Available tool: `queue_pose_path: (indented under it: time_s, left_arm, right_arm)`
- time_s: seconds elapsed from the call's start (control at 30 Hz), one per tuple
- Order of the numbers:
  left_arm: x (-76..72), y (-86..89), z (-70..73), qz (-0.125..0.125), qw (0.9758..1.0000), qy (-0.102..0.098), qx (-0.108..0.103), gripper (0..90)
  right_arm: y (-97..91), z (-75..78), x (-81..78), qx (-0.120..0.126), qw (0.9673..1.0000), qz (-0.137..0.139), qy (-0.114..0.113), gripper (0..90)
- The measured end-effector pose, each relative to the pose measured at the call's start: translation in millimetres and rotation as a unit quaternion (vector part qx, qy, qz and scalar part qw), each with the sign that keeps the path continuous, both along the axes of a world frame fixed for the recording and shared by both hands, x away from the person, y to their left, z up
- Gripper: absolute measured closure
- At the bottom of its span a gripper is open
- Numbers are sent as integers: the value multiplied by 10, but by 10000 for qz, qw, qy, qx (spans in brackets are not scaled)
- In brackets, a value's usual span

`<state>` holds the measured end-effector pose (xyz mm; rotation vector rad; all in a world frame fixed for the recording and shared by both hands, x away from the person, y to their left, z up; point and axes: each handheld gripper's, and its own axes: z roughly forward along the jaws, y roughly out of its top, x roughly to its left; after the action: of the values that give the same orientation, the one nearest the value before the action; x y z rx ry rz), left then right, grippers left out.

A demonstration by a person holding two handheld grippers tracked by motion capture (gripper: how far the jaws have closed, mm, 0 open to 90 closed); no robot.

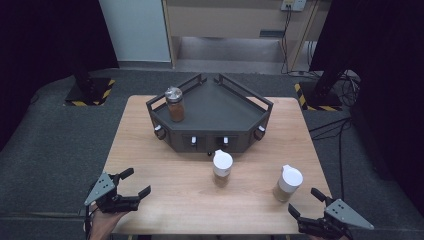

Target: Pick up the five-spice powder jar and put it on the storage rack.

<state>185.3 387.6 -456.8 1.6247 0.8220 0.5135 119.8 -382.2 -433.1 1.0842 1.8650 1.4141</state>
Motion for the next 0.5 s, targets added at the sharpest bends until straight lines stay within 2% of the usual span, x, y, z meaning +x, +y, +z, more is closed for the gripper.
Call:
queue_pose_path:
  time_s: [0.07,0.27,0.5]
  left_arm:
    - [-1,34,-17,-20,10000,1,-55,55]
    - [-24,80,-38,-127,9998,-127,8,47]
    - [-4,71,-38,-223,9997,-90,11,33]
  right_arm:
    - [-1,0,2,0,10000,3,-1,33]
    - [1,-1,3,0,10000,28,-6,33]
    - [-4,-3,6,7,10000,43,-5,33]
